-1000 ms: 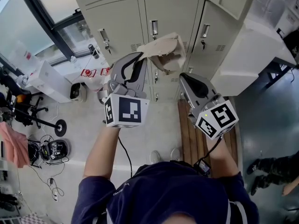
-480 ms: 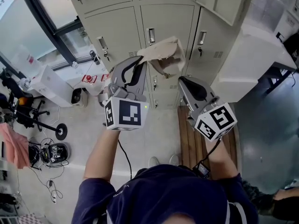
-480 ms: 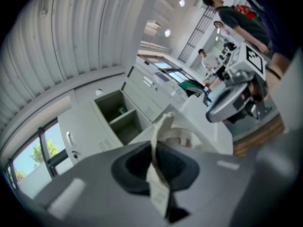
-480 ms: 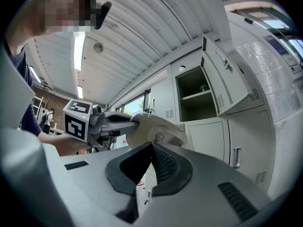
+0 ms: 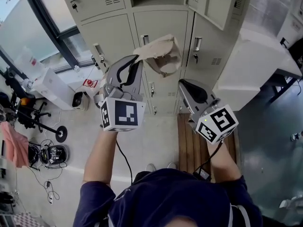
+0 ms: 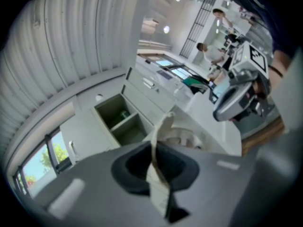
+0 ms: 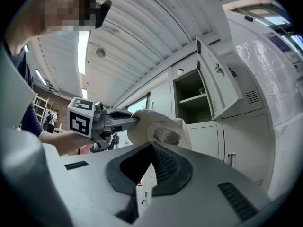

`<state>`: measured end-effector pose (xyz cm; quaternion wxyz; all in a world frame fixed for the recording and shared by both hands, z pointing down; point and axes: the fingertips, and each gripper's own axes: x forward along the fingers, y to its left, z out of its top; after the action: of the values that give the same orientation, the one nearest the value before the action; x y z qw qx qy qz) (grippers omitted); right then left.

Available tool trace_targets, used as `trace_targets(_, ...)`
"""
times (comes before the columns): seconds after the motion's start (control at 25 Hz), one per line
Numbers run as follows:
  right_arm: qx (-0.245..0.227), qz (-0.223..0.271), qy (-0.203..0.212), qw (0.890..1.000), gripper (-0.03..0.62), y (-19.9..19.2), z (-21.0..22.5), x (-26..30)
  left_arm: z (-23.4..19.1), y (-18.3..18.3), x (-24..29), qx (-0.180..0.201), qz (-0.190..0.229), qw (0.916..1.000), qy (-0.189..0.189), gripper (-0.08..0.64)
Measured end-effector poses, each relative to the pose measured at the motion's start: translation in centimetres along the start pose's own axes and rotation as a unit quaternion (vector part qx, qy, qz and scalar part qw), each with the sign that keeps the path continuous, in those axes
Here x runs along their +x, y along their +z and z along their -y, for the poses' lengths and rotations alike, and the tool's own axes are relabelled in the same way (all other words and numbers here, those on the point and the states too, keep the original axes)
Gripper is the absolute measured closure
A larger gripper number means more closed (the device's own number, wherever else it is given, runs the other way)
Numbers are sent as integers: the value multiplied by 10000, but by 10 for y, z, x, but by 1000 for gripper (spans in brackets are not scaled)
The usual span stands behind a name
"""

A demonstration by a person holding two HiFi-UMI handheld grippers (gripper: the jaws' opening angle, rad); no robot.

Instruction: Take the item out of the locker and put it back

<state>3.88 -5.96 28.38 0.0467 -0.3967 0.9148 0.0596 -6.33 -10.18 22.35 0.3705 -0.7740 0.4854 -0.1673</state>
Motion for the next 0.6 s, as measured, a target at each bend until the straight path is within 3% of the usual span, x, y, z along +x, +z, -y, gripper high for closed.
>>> trace_targets(0.6,-57,214,161,9996,588,12,44,-5,-27,53,41,535,145,9974,450,541)
